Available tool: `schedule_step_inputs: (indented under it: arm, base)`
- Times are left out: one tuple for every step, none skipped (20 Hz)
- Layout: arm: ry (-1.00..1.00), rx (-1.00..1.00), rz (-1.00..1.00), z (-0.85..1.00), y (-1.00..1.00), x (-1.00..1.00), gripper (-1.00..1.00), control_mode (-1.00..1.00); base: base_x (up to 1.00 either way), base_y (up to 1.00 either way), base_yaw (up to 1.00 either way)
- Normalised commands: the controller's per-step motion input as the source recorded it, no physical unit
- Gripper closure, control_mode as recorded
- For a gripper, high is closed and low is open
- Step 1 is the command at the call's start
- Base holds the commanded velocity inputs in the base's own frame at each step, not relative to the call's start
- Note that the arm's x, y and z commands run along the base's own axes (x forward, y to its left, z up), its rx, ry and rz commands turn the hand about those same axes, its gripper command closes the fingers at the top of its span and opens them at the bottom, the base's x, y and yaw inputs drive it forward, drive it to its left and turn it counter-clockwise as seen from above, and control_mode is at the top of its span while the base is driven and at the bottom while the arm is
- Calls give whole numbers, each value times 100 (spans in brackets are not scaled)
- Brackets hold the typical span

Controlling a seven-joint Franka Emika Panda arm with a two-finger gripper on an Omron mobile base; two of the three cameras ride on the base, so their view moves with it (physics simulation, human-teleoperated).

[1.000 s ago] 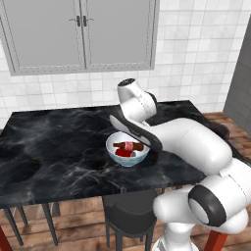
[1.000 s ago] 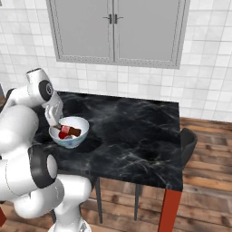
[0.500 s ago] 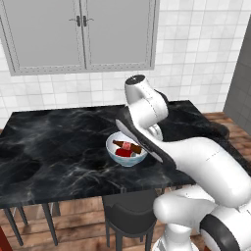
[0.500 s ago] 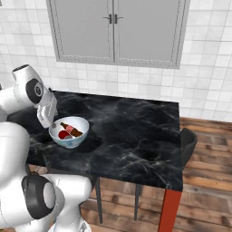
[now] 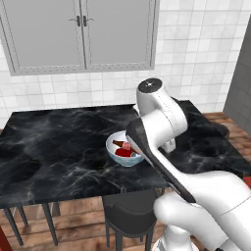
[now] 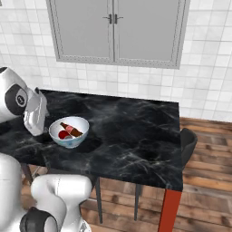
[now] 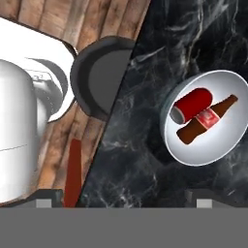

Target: Open the fridge, grab two sodas, and place both sodas inside the bowl with ice on the dining counter.

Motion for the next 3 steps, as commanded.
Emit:
schedule_step_inputs:
  arm:
    - [-17,0,1,27,-8,-72,-100,-100]
    - [-17,0,0,25,-9,-72,-100,-100]
    - [-17,0,0,25,-10,-75,-100,-100]
  base:
    - [0,0,0]
    - [0,0,0]
    - [0,0,0]
